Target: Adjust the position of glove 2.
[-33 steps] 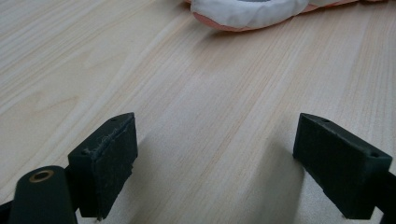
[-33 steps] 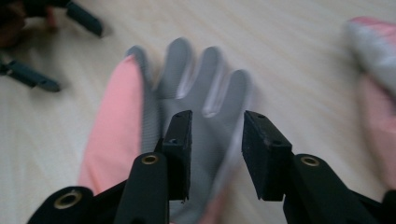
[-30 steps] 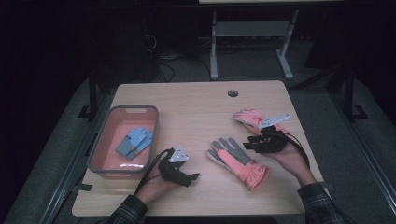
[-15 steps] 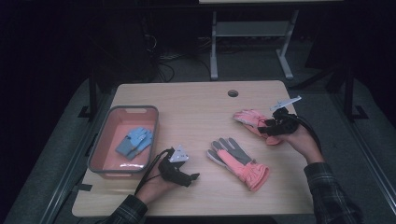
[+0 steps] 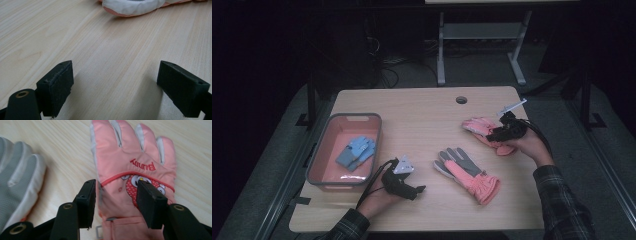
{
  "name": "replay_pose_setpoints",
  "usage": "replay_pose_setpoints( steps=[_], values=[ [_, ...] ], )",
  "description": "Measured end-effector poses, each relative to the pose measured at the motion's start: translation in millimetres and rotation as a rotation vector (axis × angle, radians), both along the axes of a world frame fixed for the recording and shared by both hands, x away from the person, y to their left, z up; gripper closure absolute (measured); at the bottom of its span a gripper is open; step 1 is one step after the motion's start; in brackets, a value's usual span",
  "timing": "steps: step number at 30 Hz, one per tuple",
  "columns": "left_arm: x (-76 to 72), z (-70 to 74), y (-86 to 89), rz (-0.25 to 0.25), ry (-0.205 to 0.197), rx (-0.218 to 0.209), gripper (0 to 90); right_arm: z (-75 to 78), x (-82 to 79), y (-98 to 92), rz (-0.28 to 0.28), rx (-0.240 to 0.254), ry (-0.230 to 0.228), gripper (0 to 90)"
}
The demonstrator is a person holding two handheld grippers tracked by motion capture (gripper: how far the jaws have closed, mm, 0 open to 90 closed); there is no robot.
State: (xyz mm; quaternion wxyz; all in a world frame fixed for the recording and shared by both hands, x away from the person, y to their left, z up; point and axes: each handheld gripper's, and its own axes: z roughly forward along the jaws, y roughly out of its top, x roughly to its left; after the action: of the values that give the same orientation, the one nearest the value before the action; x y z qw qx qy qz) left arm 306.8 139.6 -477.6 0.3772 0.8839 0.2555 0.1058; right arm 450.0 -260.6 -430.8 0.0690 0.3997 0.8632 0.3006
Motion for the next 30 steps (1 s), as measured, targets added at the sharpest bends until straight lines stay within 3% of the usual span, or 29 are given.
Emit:
replay_pose_setpoints(
  steps=[7, 10, 12, 14, 21, 30],
  values=[
    [0.0, 0.0, 0.0, 0.000, 0.001, 0.000, 13.0, -6.9, -0.6, 2.7, 0.004, -0.013, 0.002, 55.7],
    [0.0, 0.0, 0.0, 0.000, 0.000, 0.000, 13.0, -8.9, -2.5, 4.5, 0.001, -0.025, -0.016, 63.6],
    [0.0, 0.0, 0.0, 0.000, 0.000, 0.000, 13.0, -8.7, -6.4, 5.7, -0.003, -0.026, -0.041, 77.6],
    [0.0, 0.0, 0.0, 0.000, 0.000, 0.000, 12.9, -8.2, -7.5, 5.7, -0.012, -0.024, -0.039, 81.2],
    [0.0, 0.0, 0.0, 0.000, 0.000, -0.001, 12.9, -1.5, -11.3, 3.0, -0.023, -0.019, -0.041, 83.7],
    [0.1, 0.0, 0.0, 0.000, 0.001, -0.001, 12.9, 18.8, -23.2, -0.8, -0.030, 0.004, -0.056, 84.5]
  ],
)
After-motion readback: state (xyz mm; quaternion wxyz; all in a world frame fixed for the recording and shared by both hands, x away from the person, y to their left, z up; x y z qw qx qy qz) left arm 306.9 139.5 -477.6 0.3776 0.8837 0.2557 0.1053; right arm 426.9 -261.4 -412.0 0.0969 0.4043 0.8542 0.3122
